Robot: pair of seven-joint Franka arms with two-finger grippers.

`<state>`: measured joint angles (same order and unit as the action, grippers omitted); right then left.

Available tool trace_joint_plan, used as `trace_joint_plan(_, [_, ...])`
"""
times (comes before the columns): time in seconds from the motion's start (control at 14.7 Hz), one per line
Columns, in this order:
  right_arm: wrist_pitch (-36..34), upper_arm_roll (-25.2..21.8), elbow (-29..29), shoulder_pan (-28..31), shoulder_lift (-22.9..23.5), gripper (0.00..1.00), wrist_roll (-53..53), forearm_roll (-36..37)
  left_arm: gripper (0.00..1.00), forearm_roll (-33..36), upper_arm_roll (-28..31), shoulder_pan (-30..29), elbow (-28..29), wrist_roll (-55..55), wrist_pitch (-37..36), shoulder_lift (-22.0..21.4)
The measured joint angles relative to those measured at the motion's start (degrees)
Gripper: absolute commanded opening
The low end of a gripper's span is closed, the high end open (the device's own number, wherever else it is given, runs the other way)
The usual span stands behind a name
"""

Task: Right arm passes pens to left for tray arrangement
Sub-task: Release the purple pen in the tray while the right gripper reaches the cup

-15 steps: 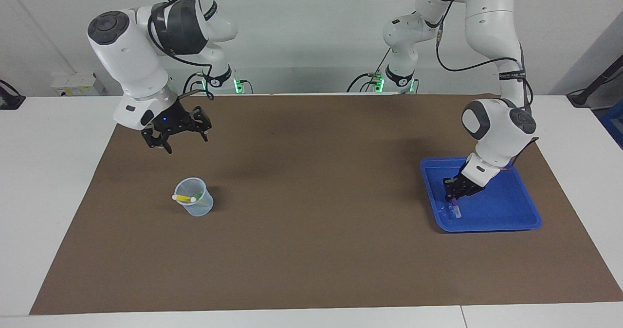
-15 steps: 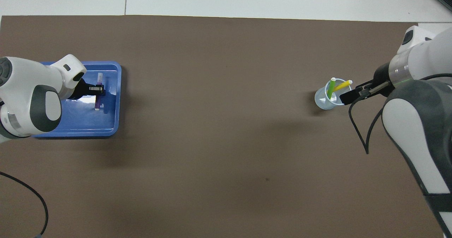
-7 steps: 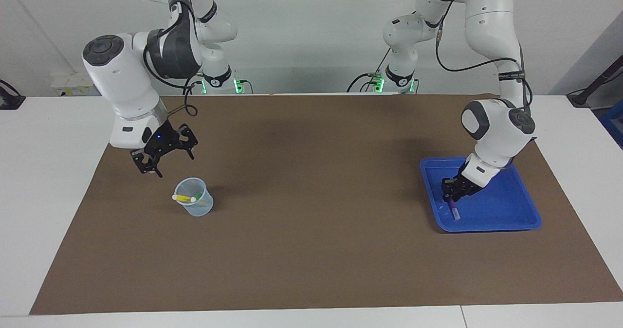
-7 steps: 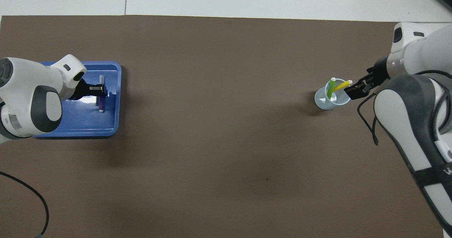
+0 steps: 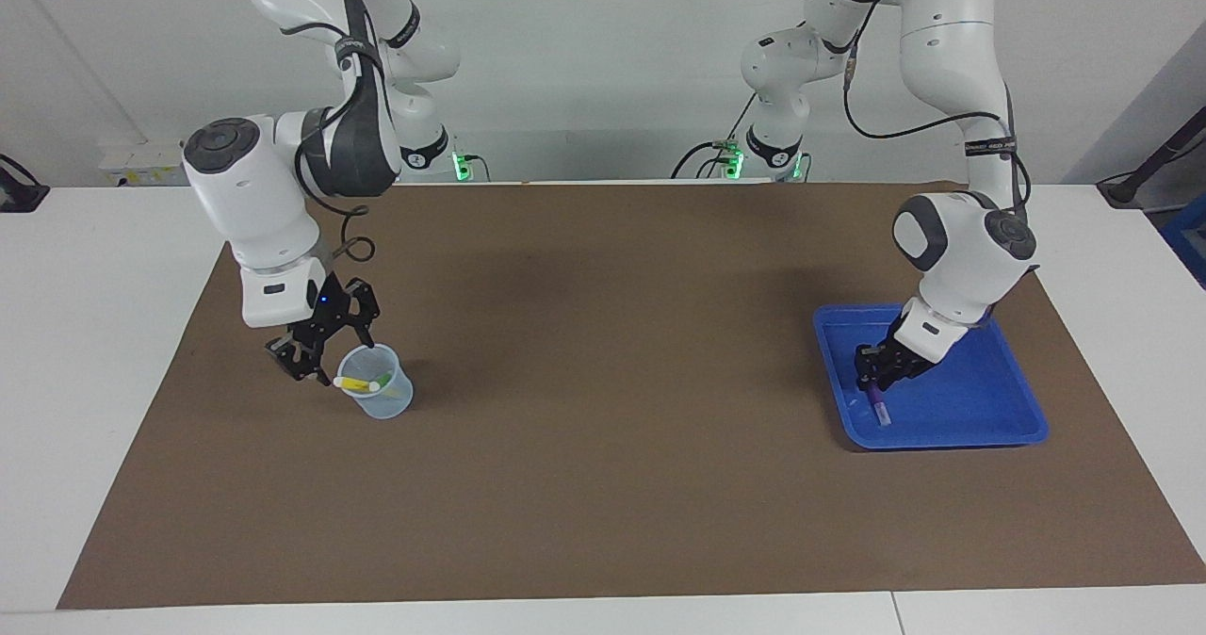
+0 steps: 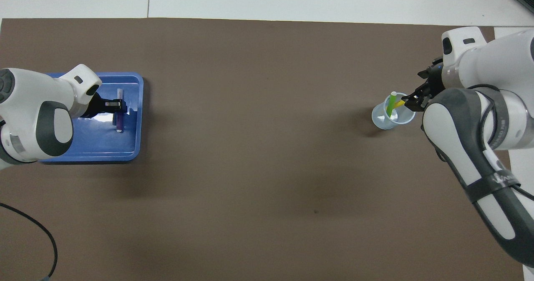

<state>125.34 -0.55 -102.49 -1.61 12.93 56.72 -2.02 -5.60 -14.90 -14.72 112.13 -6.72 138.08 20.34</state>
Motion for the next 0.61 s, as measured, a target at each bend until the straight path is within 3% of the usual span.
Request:
trace_joint_plan(0.34, [1.92,0.06,-1.87,0.66,0.34,0.70,4.82,2.05,0.95,0.00,0.13,-0.40,-1.62,0.08,1.71,-0.01])
trace_joint_plan(0.61, [1.91,0.07,-3.49,0.61,0.37,0.62,9.37,4.04,0.99,0.00,0.12,-0.70,-2.14,-0.02,3.47,-0.25])
